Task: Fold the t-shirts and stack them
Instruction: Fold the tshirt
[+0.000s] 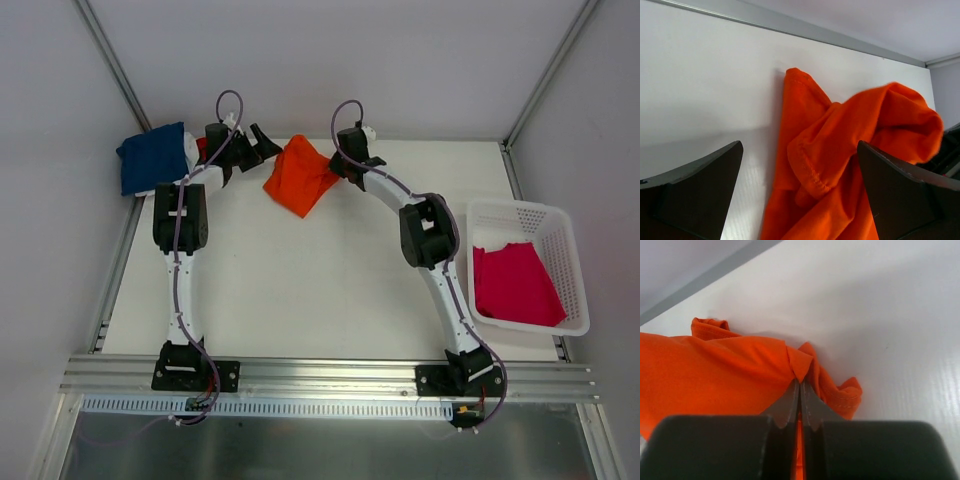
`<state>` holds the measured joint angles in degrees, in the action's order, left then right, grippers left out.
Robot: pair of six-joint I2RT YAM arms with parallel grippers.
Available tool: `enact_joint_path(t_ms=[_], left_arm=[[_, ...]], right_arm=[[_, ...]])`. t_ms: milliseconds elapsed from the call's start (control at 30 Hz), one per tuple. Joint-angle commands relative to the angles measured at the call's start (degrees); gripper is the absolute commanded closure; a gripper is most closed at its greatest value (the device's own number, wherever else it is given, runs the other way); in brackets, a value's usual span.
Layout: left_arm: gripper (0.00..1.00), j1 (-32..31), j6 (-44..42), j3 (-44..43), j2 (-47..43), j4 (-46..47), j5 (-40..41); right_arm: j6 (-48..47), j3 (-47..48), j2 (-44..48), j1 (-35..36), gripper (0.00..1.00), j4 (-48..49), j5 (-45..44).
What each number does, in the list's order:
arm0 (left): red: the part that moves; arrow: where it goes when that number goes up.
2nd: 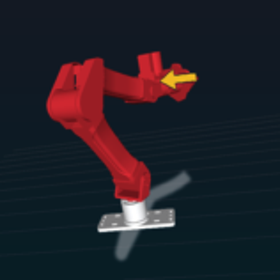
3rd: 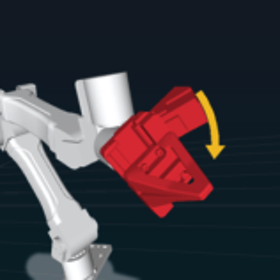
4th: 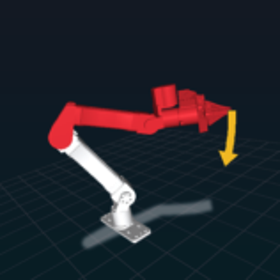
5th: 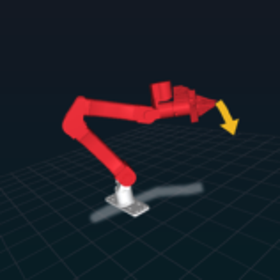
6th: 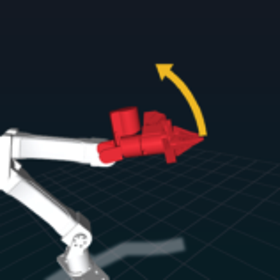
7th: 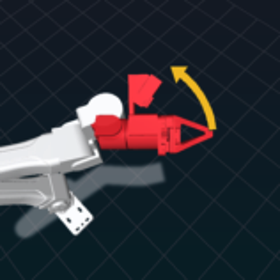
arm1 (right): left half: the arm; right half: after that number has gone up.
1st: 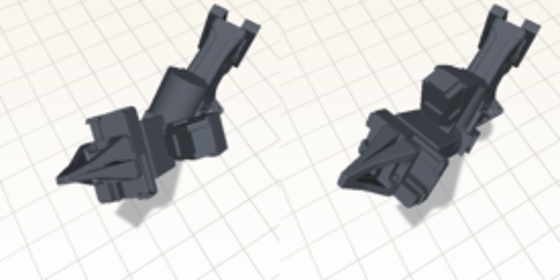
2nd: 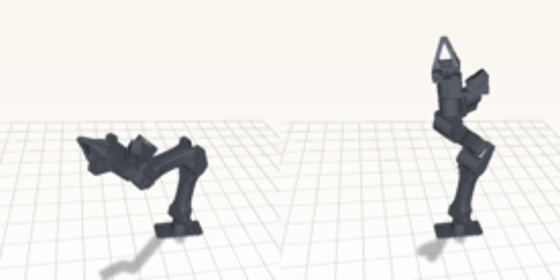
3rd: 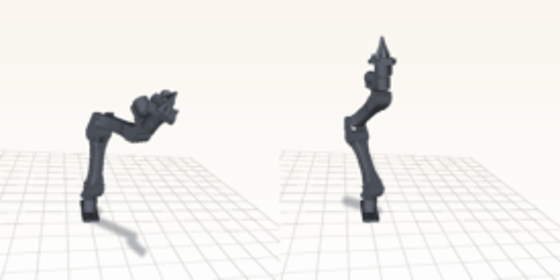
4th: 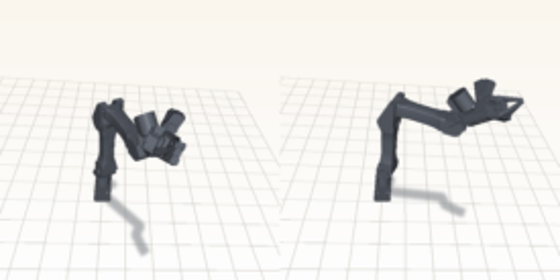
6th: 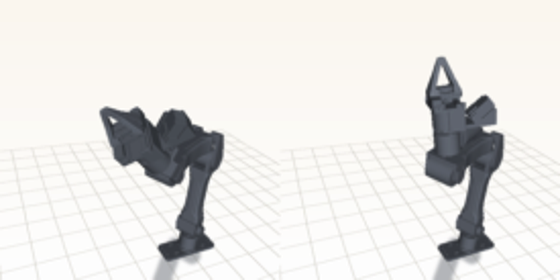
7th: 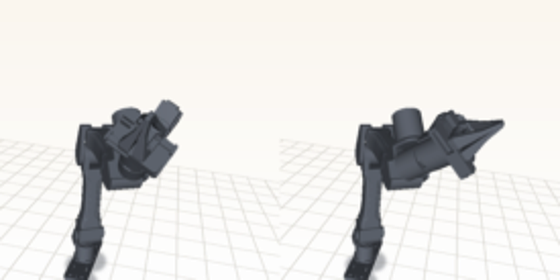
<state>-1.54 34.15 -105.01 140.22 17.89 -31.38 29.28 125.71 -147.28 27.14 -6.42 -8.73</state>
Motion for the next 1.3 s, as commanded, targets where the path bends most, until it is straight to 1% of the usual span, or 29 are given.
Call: enact_joint_path(t_ms=[0,67,167,200,333,367,400,433,467,500,533,567,633,667,700,800,833,867,900,933,967,1000,1033,1067,1100,1133,1167,1233,1267], left_arm=[[0.01,-0.3,1.2,1.7,-4.5,5.2,-4.1],[0.01,-0.4,1.6,2.3,-5.3,5.6,-5.2],[0.01,-0.7,2.7,5.2,-7.8,7.4,-6.7],[0.01,-0.9,3.0,7.7,-9.8,8.0,-6.8],[0.01,-2.2,2.3,15.7,-16.6,9.4,-6.4],[0.01,-2.6,2.1,17.5,-18.3,9.6,-6.3],[0.01,-2.9,1.6,21.3,-22.3,10.1,-6.0],[0.01,-3.6,1.3,23.1,-24.6,10.5,-5.0],[0.01,-3.9,0.7,26.3,-29.3,10.7,-4.3],[0.01,-4.3,0.4,27.4,-31.4,10.1,-3.9],[0.01,-4.5,0.2,28.0,-33.6,9.1,-3.8],[0.01,-4.5,0.0,28.5,-35.5,7.8,-3.9],[0.01,-4.6,-0.7,29.2,-41.6,4.3,-3.7],[0.01,-4.6,-0.8,30.4,-43.5,3.4,-3.7],[0.01,-4.7,-0.8,31.3,-47.9,2.5,-3.2],[0.01,-5.8,-0.2,35.5,-57.2,-0.7,-2.1],[0.01,-7.0,-1.3,37.8,-62.1,-3.3,-1.2],[0.01,-7.7,-2.1,38.7,-64.9,-5.3,-1.2],[0.01,-8.4,-2.9,39.8,-67.3,-7.5,0.4],[0.01,-9.1,-4.1,40.8,-70.1,-9.7,1.1],[0.01,-9.6,-6.9,42.5,-75.1,-14.8,2.0],[0.01,-10.2,-8.4,43.2,-77.7,-17.6,3.2],[0.01,-10.2,-9.8,44.1,-80.3,-21.2,5.8],[0.01,-10.2,-12.7,44.5,-85.3,-27.0,7.5],[0.01,-10.2,-14.3,44.9,-87.6,-29.6,9.3],[0.01,-10.2,-15.9,45.3,-89.9,-31.8,12.4],[0.01,-10.1,-18.5,46.5,-94.0,-35.2,13.9],[0.01,-10.2,-20.9,48.7,-97.8,-37.5,17.2],[0.01,-10.1,-22.6,49.6,-100.8,-38.7,18.4]], right_arm=[[-2.5,1.8,5.9,-0.2,0.99,-0.2,-6.0],[-3.3,3.3,5.7,0.2,0.99,-2.4,-6.0],[-4.3,1.7,8.0,1.6,0.99,-3.9,-8.6],[-4.6,-0.3,9.9,2.3,0.99,-4.3,-10.5],[-5.8,-3.3,14.9,4.0,1.0,-7.8,-13.7],[-6.6,-3.2,15.9,4.3,0.88,-8.7,-14.4],[-8.9,-3.1,16.8,5.2,0.79,-9.3,-15.9],[-10.5,-2.9,18.9,5.6,0.67,-10.4,-16.7],[-11.7,-3.0,20.4,6.1,0.38,-11.2,-17.7],[-12.7,-3.1,21.8,7.0,0.22,-11.8,-19.6],[-15.1,-3.4,23.3,7.3,0.02,-12.8,-19.8],[-16.1,-3.0,25.8,7.7,0.0,-13.7,-20.1],[-17.6,-2.8,28.4,8.5,0.0,-17.2,-21.6],[-17.9,-4.2,31.6,8.8,0.01,-17.6,-22.3],[-18.1,-5.7,33.4,9.6,0.01,-17.6,-23.0],[-18.2,-12.9,39.8,11.3,0.01,-12.7,-21.6],[-18.0,-15.1,41.2,11.8,0.0,-11.4,-18.5],[-18.1,-15.8,41.2,11.8,0.02,-9.9,-16.4],[-18.1,-15.8,41.1,12.1,0.06,-7.5,-13.7],[-18.1,-15.6,40.3,12.0,0.14,-6.3,-10.9],[-18.1,-14.6,39.0,12.0,0.45,-5.9,-7.7],[-18.2,-9.6,35.0,11.7,0.69,-7.7,-2.5],[-17.7,-5.8,32.3,11.5,0.97,-10.0,-0.5],[-17.4,-1.6,29.5,11.4,1.0,-12.2,3.0],[-17.0,7.0,23.8,11.3,0.99,-15.9,5.3],[-16.5,10.1,21.3,11.1,0.99,-16.6,7.2],[-14.4,13.0,19.5,10.3,0.99,-16.0,11.7],[-10.2,11.9,16.0,9.1,0.99,-11.9,16.4],[-7.8,10.4,15.3,7.5,1.0,-5.1,21.3]])
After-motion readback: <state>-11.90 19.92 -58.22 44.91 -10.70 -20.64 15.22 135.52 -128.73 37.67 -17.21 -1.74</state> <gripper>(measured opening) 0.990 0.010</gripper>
